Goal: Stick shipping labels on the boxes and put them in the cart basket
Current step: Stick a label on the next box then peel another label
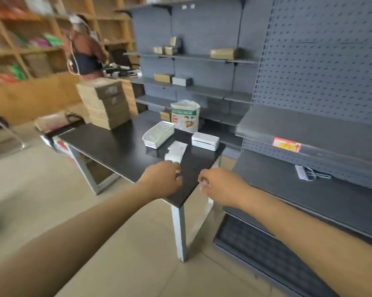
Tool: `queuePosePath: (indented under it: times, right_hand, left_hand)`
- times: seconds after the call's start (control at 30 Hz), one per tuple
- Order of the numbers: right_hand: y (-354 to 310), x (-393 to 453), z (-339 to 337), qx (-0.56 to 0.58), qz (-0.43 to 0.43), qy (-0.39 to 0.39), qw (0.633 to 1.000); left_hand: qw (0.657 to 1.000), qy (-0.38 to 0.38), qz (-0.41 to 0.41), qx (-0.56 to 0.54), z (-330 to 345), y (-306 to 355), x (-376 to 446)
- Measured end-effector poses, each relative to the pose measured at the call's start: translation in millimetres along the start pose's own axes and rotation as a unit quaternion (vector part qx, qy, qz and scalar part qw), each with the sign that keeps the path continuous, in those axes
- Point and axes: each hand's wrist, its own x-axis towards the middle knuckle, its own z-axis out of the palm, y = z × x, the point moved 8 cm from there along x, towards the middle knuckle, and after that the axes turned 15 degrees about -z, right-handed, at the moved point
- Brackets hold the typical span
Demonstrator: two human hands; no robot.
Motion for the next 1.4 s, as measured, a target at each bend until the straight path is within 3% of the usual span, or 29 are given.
queuePosePath:
  times: [0.3, 0.73, 1.13, 1.4]
  right_hand:
    - [-56.6, 200.9, 61.9, 0.018, -0.137, -0.052, 0.989]
    - [-132.5, 439.8, 112.7, 0.033, -0.286, -0.104, 0.952]
    - [-230.0, 655.7, 156.8, 0.025, -0.336, -0.106, 0.935]
    - [-240.6, 775.9, 178.0, 0.008, -0.312, -0.114, 0.943]
  left_hand:
    - [0.992, 0.033, -0.116, 0.033, -6.8, -188.2, 63.5]
    - [0.966, 0.035, -0.254, 0.043, -34.4, -384.0, 144.6]
    - [0.961, 0.046, -0.269, 0.053, -54.4, -593.2, 255.4]
    - [0.969, 0.031, -0.240, 0.045, -61.7, -687.1, 346.2]
